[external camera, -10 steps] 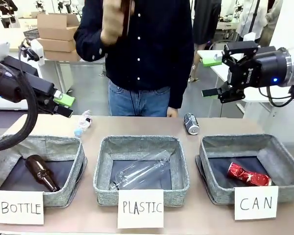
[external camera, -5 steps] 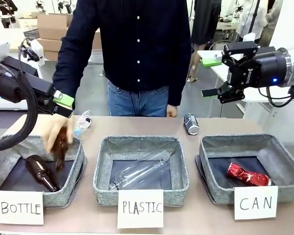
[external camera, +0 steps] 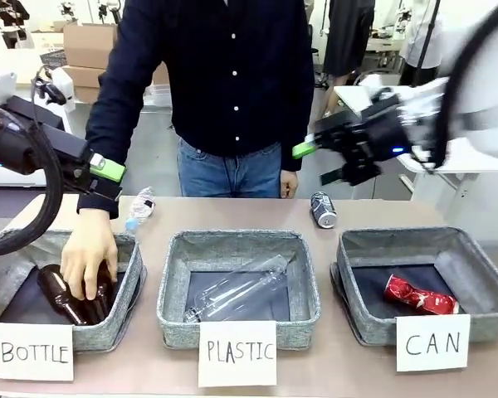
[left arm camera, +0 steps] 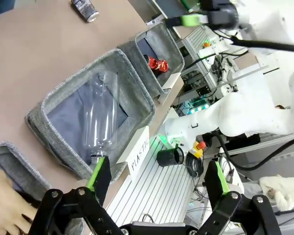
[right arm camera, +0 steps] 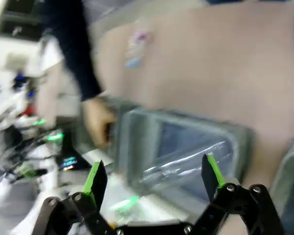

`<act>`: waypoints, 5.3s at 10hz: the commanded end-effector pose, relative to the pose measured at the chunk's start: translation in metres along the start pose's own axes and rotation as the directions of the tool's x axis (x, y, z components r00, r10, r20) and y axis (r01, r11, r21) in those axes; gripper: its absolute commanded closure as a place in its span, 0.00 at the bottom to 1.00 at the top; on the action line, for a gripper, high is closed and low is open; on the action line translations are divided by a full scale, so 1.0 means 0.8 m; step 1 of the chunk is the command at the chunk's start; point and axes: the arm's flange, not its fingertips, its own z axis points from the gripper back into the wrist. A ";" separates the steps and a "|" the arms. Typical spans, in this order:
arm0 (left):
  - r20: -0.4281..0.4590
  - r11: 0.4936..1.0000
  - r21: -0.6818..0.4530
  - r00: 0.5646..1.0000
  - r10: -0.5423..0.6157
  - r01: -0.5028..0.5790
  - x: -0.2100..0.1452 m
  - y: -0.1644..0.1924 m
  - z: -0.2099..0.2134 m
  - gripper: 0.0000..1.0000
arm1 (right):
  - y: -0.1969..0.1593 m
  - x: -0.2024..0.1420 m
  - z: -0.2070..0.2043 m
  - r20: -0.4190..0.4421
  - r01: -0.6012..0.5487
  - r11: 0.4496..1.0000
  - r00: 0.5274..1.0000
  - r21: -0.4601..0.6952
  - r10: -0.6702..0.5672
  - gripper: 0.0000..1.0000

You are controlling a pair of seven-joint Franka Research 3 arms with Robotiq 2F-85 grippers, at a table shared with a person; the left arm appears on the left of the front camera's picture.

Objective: Sort the can waste into the basket.
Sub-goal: Pick up the can waste from the table and place it in the right Fabric basket.

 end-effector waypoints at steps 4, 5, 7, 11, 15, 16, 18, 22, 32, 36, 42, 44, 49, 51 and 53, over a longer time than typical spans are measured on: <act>-0.010 1.000 -0.005 1.000 -0.004 0.004 0.002 -0.001 0.005 0.00 | -0.012 0.015 -0.022 0.038 -0.016 0.988 0.999 -0.154 0.022 0.00; -0.010 1.000 -0.005 1.000 -0.004 0.004 0.002 -0.001 0.005 0.00 | -0.012 0.015 -0.022 0.038 -0.016 0.988 0.999 -0.154 0.022 0.00; -0.010 1.000 -0.005 1.000 -0.004 0.004 0.002 -0.001 0.005 0.00 | -0.012 0.015 -0.022 0.038 -0.016 0.988 0.999 -0.154 0.022 0.00; -0.010 1.000 -0.005 1.000 -0.004 0.004 0.002 -0.001 0.005 0.00 | -0.032 0.087 -0.105 -0.047 -0.018 0.892 0.999 -0.452 -0.004 0.00; -0.010 1.000 -0.005 1.000 -0.004 0.004 0.002 -0.001 0.005 0.00 | -0.110 0.143 -0.186 -0.069 0.028 0.773 0.993 -0.634 -0.093 0.00; -0.010 1.000 -0.005 1.000 -0.004 0.004 0.002 -0.001 0.005 0.00 | -0.120 0.148 -0.195 -0.011 0.058 0.750 0.996 -0.659 -0.086 0.00; -0.010 1.000 -0.005 1.000 -0.004 0.004 0.002 -0.001 0.005 0.00 | -0.144 0.171 -0.195 0.020 0.055 0.715 0.998 -0.697 -0.057 0.00; -0.010 1.000 -0.005 1.000 -0.004 0.004 0.002 -0.001 0.005 0.00 | -0.187 0.207 -0.221 -0.124 -0.007 0.736 0.987 -0.677 -0.105 0.00; -0.010 1.000 -0.005 1.000 -0.004 0.004 0.002 -0.001 0.005 0.00 | -0.200 0.197 -0.219 -0.175 -0.012 0.769 0.976 -0.639 -0.130 1.00; -0.010 1.000 -0.005 1.000 -0.004 0.004 0.002 -0.001 0.005 0.00 | -0.204 0.193 -0.214 -0.163 0.000 0.763 0.977 -0.646 -0.139 1.00; -0.010 1.000 -0.005 1.000 -0.004 0.004 0.002 -0.001 0.005 0.00 | -0.082 0.096 0.001 -0.271 -0.096 0.870 0.962 -0.483 -0.045 1.00; -0.010 1.000 -0.005 1.000 -0.004 0.004 0.002 -0.001 0.005 0.00 | -0.058 0.028 0.060 -0.388 -0.256 0.874 0.918 -0.412 0.085 1.00; -0.010 1.000 -0.005 1.000 -0.004 0.004 0.002 -0.001 0.005 0.00 | -0.089 -0.068 0.108 -0.385 -0.289 0.898 0.910 -0.331 0.151 1.00; -0.010 1.000 -0.005 1.000 -0.004 0.004 0.002 -0.001 0.005 0.00 | -0.090 -0.071 0.106 -0.387 -0.280 0.896 0.912 -0.343 0.137 1.00; -0.010 1.000 -0.005 1.000 -0.004 0.004 0.002 -0.001 0.005 0.00 | -0.089 -0.071 0.104 -0.387 -0.277 0.897 0.912 -0.344 0.134 1.00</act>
